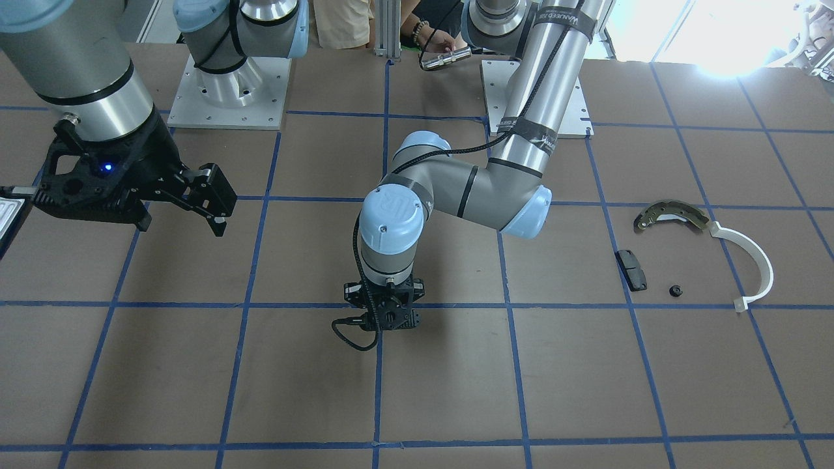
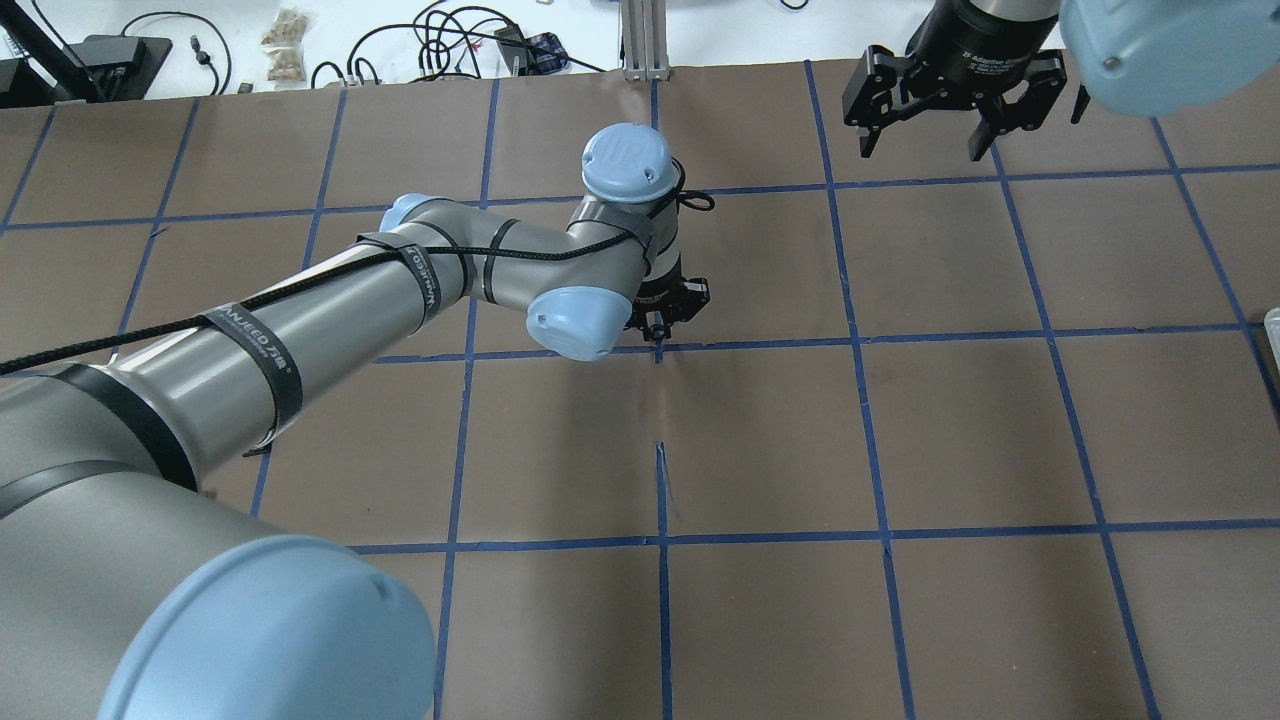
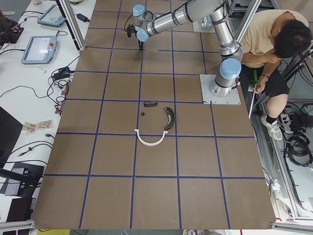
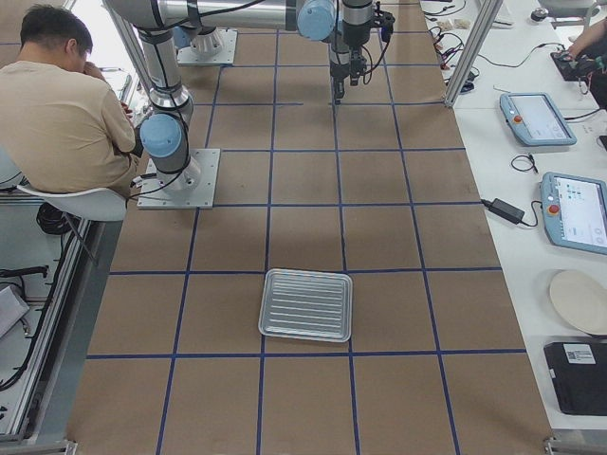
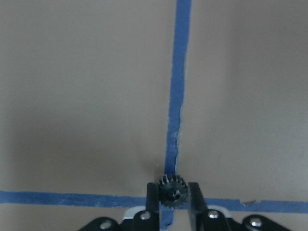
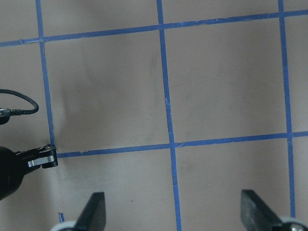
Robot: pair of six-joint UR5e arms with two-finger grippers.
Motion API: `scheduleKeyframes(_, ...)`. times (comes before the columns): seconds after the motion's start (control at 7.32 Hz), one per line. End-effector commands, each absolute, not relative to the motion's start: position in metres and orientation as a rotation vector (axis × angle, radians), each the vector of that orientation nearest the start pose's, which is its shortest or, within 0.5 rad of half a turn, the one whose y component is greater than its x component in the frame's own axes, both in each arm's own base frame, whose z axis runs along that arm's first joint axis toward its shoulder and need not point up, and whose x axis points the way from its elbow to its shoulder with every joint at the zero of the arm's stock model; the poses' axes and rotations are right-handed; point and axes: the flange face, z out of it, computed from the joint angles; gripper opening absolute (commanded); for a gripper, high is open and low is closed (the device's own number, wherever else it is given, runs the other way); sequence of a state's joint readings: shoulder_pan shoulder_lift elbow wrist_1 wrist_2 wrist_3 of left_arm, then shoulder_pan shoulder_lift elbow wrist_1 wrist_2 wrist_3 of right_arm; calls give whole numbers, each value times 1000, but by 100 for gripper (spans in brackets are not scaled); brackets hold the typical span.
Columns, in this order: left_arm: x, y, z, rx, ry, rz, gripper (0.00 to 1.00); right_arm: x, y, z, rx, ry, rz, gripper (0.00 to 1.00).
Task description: Place bearing gear from tray to pile
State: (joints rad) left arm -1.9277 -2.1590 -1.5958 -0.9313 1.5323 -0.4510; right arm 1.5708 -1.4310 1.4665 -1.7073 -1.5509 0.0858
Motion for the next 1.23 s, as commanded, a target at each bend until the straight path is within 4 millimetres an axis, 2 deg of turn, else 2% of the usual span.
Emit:
scheduleKeyframes(0.0, -302, -592, 246, -207, 3181, 2, 0, 135, -561, 480, 132, 3111, -154, 100)
scheduleKeyframes(0.14, -257, -599, 280, -84, 3151, 73, 0, 135, -560, 481, 132, 3109, -156, 100)
scheduleKeyframes(0.27, -202, -602, 308, 57, 3085, 74, 0, 135, -561, 480, 132, 3111, -154, 100)
scheduleKeyframes(0.41, -150, -605, 324, 63, 3086, 65, 0, 135, -561, 480, 132, 3109, -154, 100)
scheduleKeyframes(0.55, -96, -595, 313, 189, 3079, 130, 0, 135, -560, 481, 132, 3109, -156, 100)
scheduleKeyframes(0.68, -27, -578, 295, 202, 3096, 177, 0, 135, -561, 480, 132, 3109, -154, 100)
scheduleKeyframes(0.82, 31, -566, 285, 240, 3104, 157, 0, 135, -561, 480, 132, 3109, -154, 100)
scheduleKeyframes(1.09, 127, -550, 248, 301, 3092, 92, 0, 135, -561, 480, 132, 3109, -154, 100)
